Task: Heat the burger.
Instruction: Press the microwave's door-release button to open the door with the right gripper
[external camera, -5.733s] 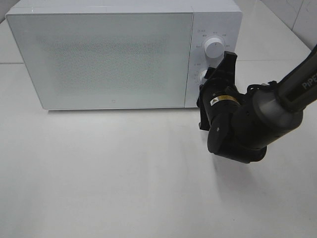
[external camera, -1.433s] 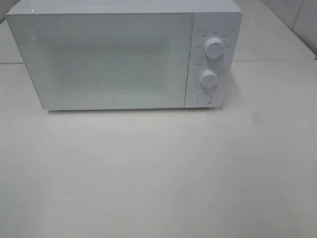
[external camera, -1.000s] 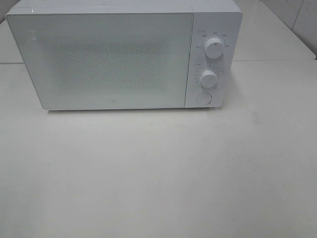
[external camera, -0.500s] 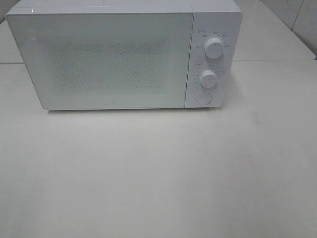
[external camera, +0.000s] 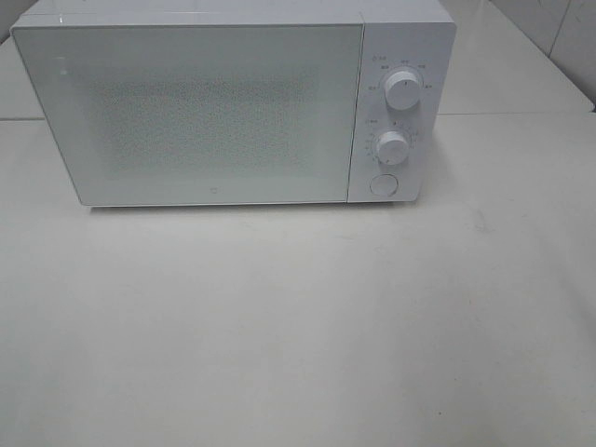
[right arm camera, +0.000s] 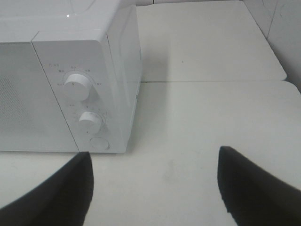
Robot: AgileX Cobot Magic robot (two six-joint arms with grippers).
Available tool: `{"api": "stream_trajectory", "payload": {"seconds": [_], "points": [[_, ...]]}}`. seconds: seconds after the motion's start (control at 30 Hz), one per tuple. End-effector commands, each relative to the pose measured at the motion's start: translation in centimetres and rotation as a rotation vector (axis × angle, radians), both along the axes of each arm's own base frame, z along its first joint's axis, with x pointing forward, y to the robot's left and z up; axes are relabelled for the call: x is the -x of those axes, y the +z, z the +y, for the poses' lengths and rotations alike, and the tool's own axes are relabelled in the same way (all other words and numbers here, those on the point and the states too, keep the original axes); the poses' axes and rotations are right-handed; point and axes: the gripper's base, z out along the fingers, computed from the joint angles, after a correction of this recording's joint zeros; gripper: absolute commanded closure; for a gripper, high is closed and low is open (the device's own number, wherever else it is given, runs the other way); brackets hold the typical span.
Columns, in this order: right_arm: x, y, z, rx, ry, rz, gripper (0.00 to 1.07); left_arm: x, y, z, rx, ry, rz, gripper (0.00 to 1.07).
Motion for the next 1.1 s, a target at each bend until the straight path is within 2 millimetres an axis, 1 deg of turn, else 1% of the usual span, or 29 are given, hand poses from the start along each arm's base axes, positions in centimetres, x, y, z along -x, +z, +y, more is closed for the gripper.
{"api": "stream_trajectory", "payload": {"seconds": [0.03, 0.07, 0.1, 0.17, 0.2, 0.23, 0.27, 0.33, 0.37, 0.43, 0.5, 0.53, 0.6, 0.63, 0.67, 0.7, 0.73, 0.77, 0.8, 0.83, 0.87, 0.9, 0.93, 0.97, 1.0, 1.1], "points": [[-1.1, 0.1, 0.0, 0.005, 0.0, -0.05, 0.36, 0.2, 0.0, -0.1, 0.005, -0.001, -0.017, 0.09], [-1.5, 0.1, 0.1, 0.004, 0.001, -0.064, 0.36, 0.2, 0.0, -0.1, 0.005, -0.001, -0.017, 0.09], [-2.4, 0.0, 0.2, 0.001, 0.003, -0.087, 0.36, 0.2, 0.0, -0.1, 0.005, -0.001, -0.017, 0.09], [-2.7, 0.0, 0.2, -0.001, 0.004, -0.103, 0.36, 0.2, 0.0, -0.1, 0.005, -0.001, -0.017, 0.09], [-3.6, -0.2, 0.3, -0.003, 0.007, -0.124, 0.36, 0.2, 0.0, -0.1, 0.005, -0.001, -0.017, 0.09], [-3.6, -0.2, 0.3, -0.003, 0.007, -0.124, 0.36, 0.2, 0.0, -0.1, 0.005, -0.001, -0.017, 0.09], [-4.3, -0.5, 0.4, -0.001, 0.01, -0.132, 0.36, 0.2, 0.0, -0.1, 0.005, -0.001, -0.017, 0.09], [-4.7, -0.7, 0.5, 0.004, 0.012, -0.131, 0.36, 0.2, 0.0, -0.1, 0.005, -0.001, -0.017, 0.09], [-5.5, -1.1, 0.6, 0.023, 0.024, -0.136, 0.36, 0.2, 0.0, -0.1, 0.005, -0.001, -0.017, 0.09], [-5.8, -1.2, 0.6, 0.029, 0.028, -0.141, 0.36, 0.2, 0.0, -0.1, 0.005, -0.001, -0.017, 0.09], [-6.7, -2.0, 0.8, 0.039, 0.04, -0.144, 0.36, 0.2, 0.0, -0.1, 0.005, -0.001, -0.017, 0.09], [-6.7, -2.0, 0.8, 0.039, 0.04, -0.144, 0.36, 0.2, 0.0, -0.1, 0.005, -0.001, -0.017, 0.09], [-7.2, -3.3, 1.0, 0.027, 0.049, -0.179, 0.36, 0.2, 0.0, -0.1, 0.005, -0.001, -0.017, 0.09], [-7.2, -3.3, 1.0, 0.027, 0.049, -0.179, 0.36, 0.2, 0.0, -0.1, 0.005, -0.001, -0.017, 0.09], [-7.3, -4.1, 1.0, -0.003, 0.039, -0.221, 0.36, 0.2, 0.0, -0.1, 0.005, -0.001, -0.017, 0.09], [-7.4, -4.7, 0.9, -0.023, 0.025, -0.236, 0.36, 0.2, 0.0, -0.1, 0.005, -0.001, -0.017, 0.09], [-7.4, -4.7, 0.9, -0.023, 0.025, -0.236, 0.36, 0.2, 0.0, -0.1, 0.005, -0.001, -0.017, 0.09], [-7.3, -5.7, 0.7, -0.056, -0.006, -0.257, 0.36, 0.2, 0.0, -0.1, 0.005, -0.001, -0.017, 0.09], [-7.3, -6.2, 0.6, -0.067, -0.018, -0.258, 0.36, 0.2, 0.0, -0.1, 0.005, -0.001, -0.017, 0.09], [-7.3, -6.2, 0.6, -0.067, -0.018, -0.258, 0.36, 0.2, 0.0, -0.1, 0.005, -0.001, -0.017, 0.09], [-7.1, -7.2, 0.5, -0.083, -0.046, -0.255, 0.36, 0.2, 0.0, -0.1, 0.005, -0.001, -0.017, 0.09], [-7.1, -7.2, 0.5, -0.083, -0.046, -0.255, 0.36, 0.2, 0.0, -0.1, 0.005, -0.001, -0.017, 0.09], [-7.0, -8.1, 0.8, -0.076, -0.053, -0.244, 0.36, 0.2, 0.0, -0.1, 0.005, -0.001, -0.017, 0.09], [-6.9, -8.4, 0.9, -0.068, -0.054, -0.243, 0.36, 0.2, 0.0, -0.1, 0.005, -0.001, -0.017, 0.09], [-6.6, -9.2, 1.5, -0.015, -0.04, -0.24, 0.36, 0.2, 0.0, -0.1, 0.005, -0.001, -0.017, 0.09], [-6.5, -9.5, 1.7, 0.01, -0.036, -0.238, 0.36, 0.2, 0.0, -0.1, 0.005, -0.001, -0.017, 0.09]]}}
